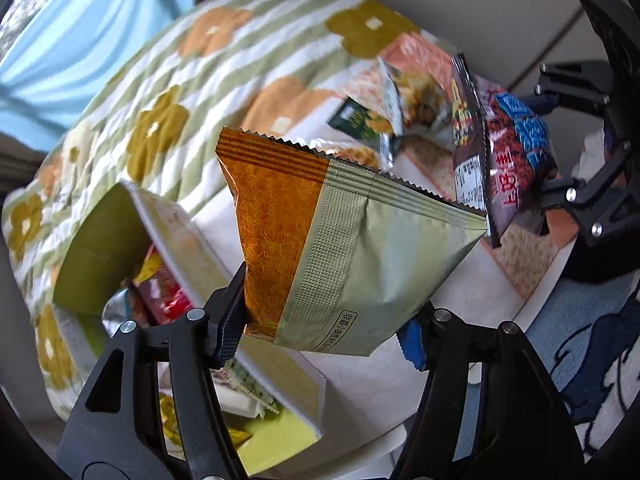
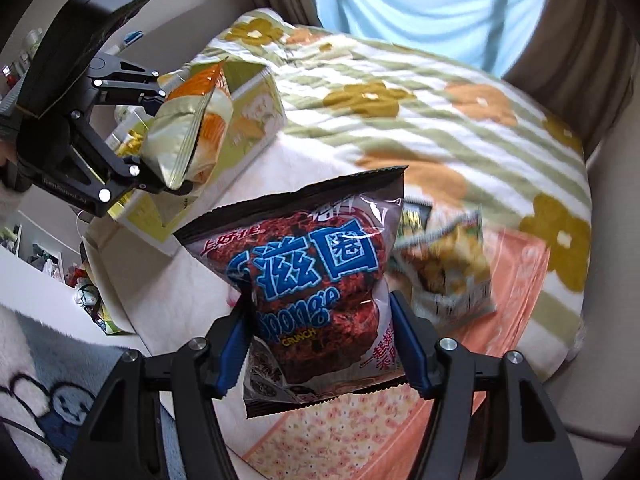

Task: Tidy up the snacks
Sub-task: 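Carry the orange-green packet and red-blue bag to the box and release them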

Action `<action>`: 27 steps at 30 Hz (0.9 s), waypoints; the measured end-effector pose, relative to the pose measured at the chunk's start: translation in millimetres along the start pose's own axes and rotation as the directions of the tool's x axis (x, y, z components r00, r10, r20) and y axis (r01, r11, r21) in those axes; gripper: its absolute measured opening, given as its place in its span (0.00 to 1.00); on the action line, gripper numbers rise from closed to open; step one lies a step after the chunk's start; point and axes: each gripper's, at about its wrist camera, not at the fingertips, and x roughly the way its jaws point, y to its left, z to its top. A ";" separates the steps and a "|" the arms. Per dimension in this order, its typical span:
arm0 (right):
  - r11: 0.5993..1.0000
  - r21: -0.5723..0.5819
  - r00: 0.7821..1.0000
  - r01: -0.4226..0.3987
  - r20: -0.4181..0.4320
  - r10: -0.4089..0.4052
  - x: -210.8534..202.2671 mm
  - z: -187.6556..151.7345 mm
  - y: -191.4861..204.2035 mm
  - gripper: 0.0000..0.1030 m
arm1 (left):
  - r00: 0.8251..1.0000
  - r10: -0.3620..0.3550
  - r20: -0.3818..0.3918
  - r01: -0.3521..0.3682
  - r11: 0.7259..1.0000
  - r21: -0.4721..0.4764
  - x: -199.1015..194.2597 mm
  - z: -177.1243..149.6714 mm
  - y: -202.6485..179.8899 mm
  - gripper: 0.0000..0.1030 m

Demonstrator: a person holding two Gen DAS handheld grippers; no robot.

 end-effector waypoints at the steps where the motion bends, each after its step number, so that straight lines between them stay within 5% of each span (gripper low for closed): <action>1: 1.000 -0.007 1.000 -0.002 0.005 0.002 -1.7 8.4 4.1 0.59 | 1.000 0.000 0.015 0.000 1.000 -0.026 -7.5 -2.0 8.6 0.58; 13: 0.995 -0.101 0.997 0.005 0.083 0.003 9.4 109.3 90.1 0.59 | 0.992 0.092 0.086 -0.071 0.973 -0.218 -65.5 -52.9 138.1 0.58; 19: 0.999 -0.028 0.996 -0.018 0.090 0.020 41.7 157.9 135.3 0.59 | 0.991 0.122 0.054 -0.103 0.958 -0.269 -57.2 -84.3 212.1 0.58; 27: 0.993 0.116 0.998 0.000 0.063 -0.007 87.4 194.7 168.6 0.59 | 0.998 0.038 0.055 -0.017 0.937 -0.349 -11.1 -103.5 290.1 0.58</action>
